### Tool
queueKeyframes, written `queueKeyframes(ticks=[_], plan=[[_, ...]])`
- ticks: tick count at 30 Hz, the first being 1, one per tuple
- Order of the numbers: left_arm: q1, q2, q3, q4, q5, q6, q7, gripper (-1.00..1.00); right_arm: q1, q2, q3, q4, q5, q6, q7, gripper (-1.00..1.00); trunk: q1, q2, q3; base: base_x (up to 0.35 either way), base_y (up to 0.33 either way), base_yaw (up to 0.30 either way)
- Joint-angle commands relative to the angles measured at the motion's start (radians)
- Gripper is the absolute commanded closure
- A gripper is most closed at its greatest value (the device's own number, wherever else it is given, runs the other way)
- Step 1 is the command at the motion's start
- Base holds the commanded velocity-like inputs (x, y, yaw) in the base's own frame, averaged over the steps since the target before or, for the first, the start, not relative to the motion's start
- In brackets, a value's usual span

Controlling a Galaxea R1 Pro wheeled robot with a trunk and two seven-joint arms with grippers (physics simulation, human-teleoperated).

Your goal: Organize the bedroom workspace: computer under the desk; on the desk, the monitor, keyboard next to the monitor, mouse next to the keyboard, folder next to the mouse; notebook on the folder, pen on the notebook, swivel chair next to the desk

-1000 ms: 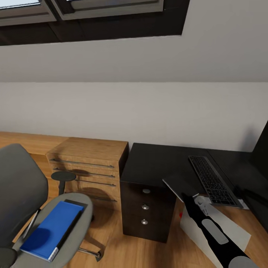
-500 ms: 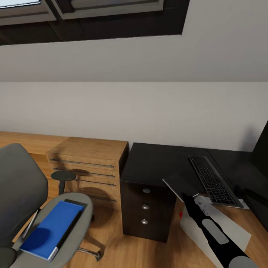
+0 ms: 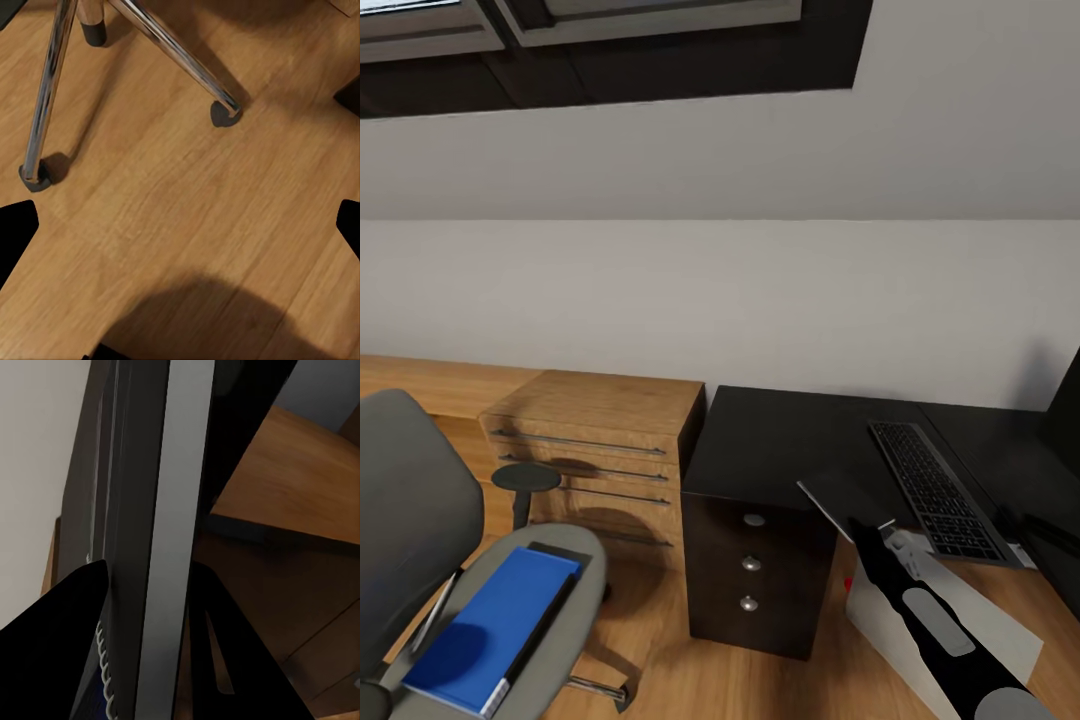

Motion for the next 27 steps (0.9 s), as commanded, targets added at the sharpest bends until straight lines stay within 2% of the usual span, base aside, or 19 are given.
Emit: queueKeyframes(ticks=[1,13,19,25,27], plan=[[-0.001,0.0,0.005,0.001,-0.003,-0.003,-0.001,-1.0,-0.001,-0.001,0.005,0.001,-0.01,0.0,0.003,1.0,0.0,0.0,-0.001,0.027,0.0,0.0],[-0.001,-0.001,0.004,0.005,-0.003,-0.003,-0.001,-1.0,0.0,-0.001,0.005,0.002,-0.01,0.0,0.003,1.0,0.0,0.0,-0.001,0.008,0.0,0.0],[-0.001,-0.009,0.0,0.05,-0.004,-0.013,-0.001,-1.0,0.0,-0.001,0.004,0.003,-0.009,0.0,0.003,1.0,0.0,0.0,-0.001,0.0,0.0,0.0],[0.005,-0.01,-0.001,0.09,-0.002,-0.127,-0.001,-1.0,-0.001,-0.001,0.004,0.003,-0.009,0.0,0.003,1.0,0.0,0.0,-0.001,0.0,0.0,0.0],[0.029,-0.01,-0.001,0.095,-0.001,-0.193,-0.002,-1.0,-0.001,-0.001,0.004,0.003,-0.009,0.0,0.003,1.0,0.0,0.0,-0.001,0.0,0.0,0.0]])
